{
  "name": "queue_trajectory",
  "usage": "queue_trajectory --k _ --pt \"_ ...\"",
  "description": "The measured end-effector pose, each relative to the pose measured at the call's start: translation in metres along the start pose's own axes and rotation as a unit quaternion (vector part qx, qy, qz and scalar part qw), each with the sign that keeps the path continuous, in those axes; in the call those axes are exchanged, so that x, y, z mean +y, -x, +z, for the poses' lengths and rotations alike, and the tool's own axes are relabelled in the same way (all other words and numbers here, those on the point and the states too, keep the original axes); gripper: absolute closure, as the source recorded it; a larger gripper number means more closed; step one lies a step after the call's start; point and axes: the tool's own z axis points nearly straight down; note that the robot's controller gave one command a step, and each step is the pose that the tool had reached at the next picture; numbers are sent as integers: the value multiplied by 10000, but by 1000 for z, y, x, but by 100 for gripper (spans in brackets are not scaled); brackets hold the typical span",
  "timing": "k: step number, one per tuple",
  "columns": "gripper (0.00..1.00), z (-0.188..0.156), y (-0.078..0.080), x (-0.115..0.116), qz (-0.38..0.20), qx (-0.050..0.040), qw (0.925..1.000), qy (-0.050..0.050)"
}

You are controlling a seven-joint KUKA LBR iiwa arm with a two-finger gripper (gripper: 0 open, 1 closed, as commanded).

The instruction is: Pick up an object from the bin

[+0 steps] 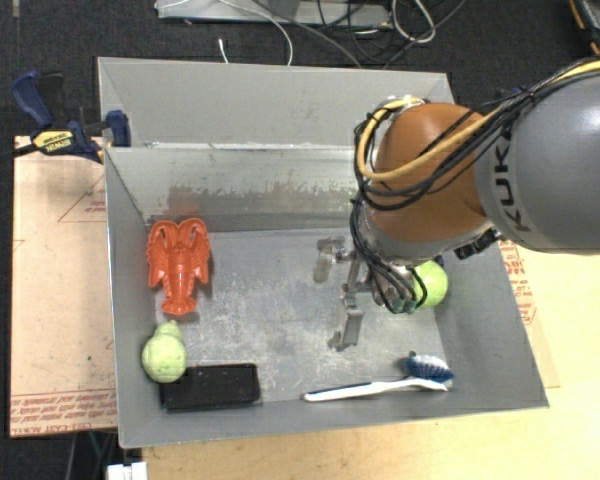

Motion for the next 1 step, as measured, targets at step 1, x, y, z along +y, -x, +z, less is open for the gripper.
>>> queue_trajectory --k 1 --pt "0 100 -37 154 -479 5 9988 7"
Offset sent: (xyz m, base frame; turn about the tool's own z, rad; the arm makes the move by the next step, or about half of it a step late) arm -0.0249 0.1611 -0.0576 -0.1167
